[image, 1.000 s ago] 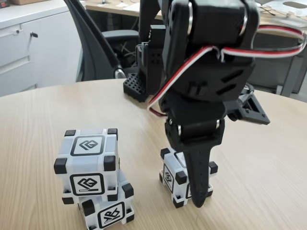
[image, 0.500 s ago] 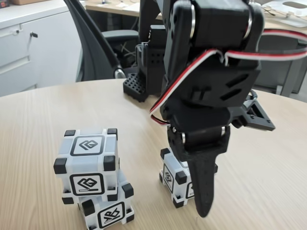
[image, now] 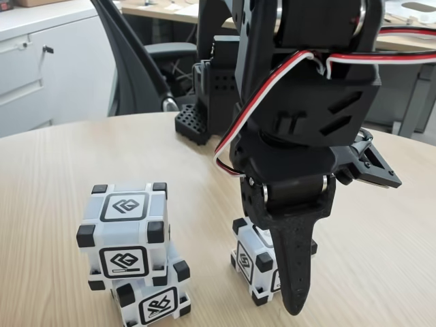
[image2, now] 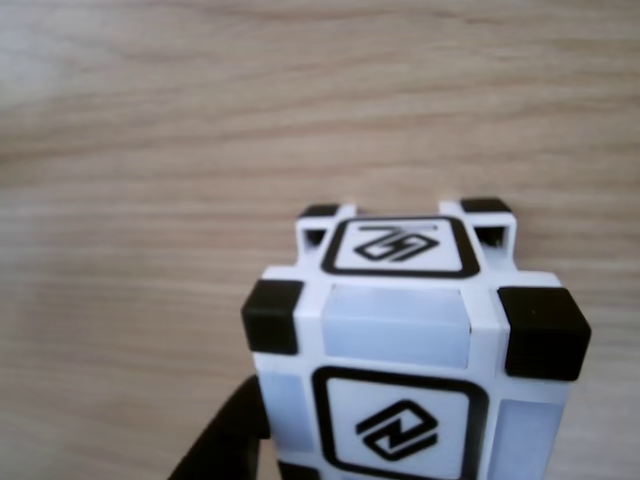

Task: Stack cubes from left to right.

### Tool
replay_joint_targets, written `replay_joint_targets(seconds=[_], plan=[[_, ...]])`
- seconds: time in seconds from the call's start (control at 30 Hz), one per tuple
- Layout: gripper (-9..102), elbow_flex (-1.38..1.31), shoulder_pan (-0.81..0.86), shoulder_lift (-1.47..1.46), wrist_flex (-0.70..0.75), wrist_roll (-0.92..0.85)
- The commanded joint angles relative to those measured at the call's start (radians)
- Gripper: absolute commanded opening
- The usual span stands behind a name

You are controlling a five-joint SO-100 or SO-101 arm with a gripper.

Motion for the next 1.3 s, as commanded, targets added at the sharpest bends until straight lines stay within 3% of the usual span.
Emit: replay_joint_targets(seconds=[0.0, 0.3, 0.6, 0.87, 1.27], plan=[[40, -0.026, 0.005, -0.002, -0.005, 0.012], [36, -0.028, 0.003, -0.04, -0.005, 0.011], [13, -0.028, 0.003, -0.04, -0.003, 0.002], [2, -0.028, 0.005, -0.038, -0.005, 0.003], [0, -0.028, -0.017, 0.118, 0.008, 0.071]])
